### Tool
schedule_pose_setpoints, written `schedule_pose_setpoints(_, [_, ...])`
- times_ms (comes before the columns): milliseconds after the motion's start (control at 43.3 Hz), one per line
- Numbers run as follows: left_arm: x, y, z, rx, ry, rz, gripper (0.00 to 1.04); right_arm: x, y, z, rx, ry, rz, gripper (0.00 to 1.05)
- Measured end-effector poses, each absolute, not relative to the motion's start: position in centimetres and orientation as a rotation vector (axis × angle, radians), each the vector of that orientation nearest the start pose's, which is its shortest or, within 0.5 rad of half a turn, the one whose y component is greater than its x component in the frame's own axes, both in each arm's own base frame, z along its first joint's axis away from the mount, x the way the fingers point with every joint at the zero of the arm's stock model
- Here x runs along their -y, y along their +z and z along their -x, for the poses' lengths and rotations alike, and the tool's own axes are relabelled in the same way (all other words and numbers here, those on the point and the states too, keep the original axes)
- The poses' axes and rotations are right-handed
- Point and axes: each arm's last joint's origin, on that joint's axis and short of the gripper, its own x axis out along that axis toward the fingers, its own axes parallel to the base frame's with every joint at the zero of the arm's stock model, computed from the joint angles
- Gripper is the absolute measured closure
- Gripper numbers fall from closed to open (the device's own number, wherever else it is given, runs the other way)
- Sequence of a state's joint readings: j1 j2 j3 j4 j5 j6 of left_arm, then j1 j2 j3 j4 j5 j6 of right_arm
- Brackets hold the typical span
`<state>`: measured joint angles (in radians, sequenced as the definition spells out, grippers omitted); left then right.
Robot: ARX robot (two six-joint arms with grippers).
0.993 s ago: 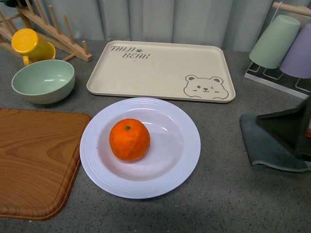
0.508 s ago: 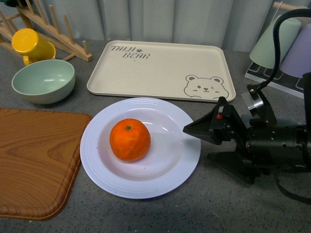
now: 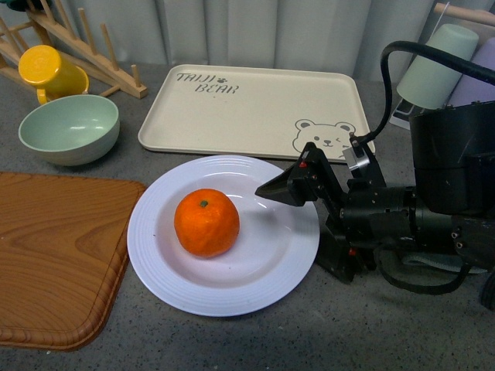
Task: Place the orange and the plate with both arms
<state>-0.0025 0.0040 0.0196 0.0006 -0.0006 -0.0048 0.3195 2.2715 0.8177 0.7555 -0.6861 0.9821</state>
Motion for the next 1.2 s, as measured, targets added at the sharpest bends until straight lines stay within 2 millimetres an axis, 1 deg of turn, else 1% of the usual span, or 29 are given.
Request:
schedule_pose_setpoints(92, [0.0,17.0,-9.7,0.016,-0.002,0.005,0.07,-12.9,1.0,-32.7,-1.142,0.533,-0.994,0.11])
schedule_pose_setpoints(162, [0.0,17.0,-9.7,0.016,-0.002,0.005,0.07,-13.1,0.7,-32.8,-1.156,0.516,-0.992,0.23])
schedule_pose_setpoints(208, [0.0,17.0,-9.7,0.016,-0.002,0.005,0.07,-13.2,0.5,-32.8,-1.162,0.509,-0.990,0.34])
schedule_pose_setpoints(346, [0.0,17.0,-9.7,0.016,-0.002,0.005,0.07,-13.4,0.3,-32.8,-1.171,0.499,-0.984,0.56])
schedule_pose_setpoints(369, [0.0,17.0,-9.7,0.016,-0.002,0.005,0.07,-13.4,0.3,-32.8,-1.171,0.499,-0.983,0.57])
schedule_pose_setpoints(416, [0.0,17.0,-9.7,0.016,-0.002,0.005,0.07,-13.4,0.3,-32.8,-1.172,0.499,-0.983,0.65])
schedule_pose_setpoints(554, [0.0,17.0,-9.7,0.016,-0.002,0.005,0.07,-13.4,0.3,-32.8,-1.170,0.499,-0.973,0.96])
schedule_pose_setpoints(600, [0.0,17.0,-9.7,0.016,-0.002,0.005,0.07,-13.4,0.3,-32.7,-1.173,0.497,-0.975,1.00])
schedule_pose_setpoints(924, [0.0,17.0,-9.7,0.016,-0.002,0.005,0.07,-13.4,0.2,-32.6,-1.149,0.525,-0.990,1.01])
schedule_pose_setpoints(1039, [0.0,17.0,-9.7,0.016,-0.002,0.005,0.07,-13.2,0.3,-32.3,-1.107,0.541,-0.997,1.01])
schedule_pose_setpoints(1201, [0.0,17.0,-9.7,0.016,-0.002,0.004,0.07,-12.6,0.5,-31.7,-1.067,0.541,-0.951,1.01])
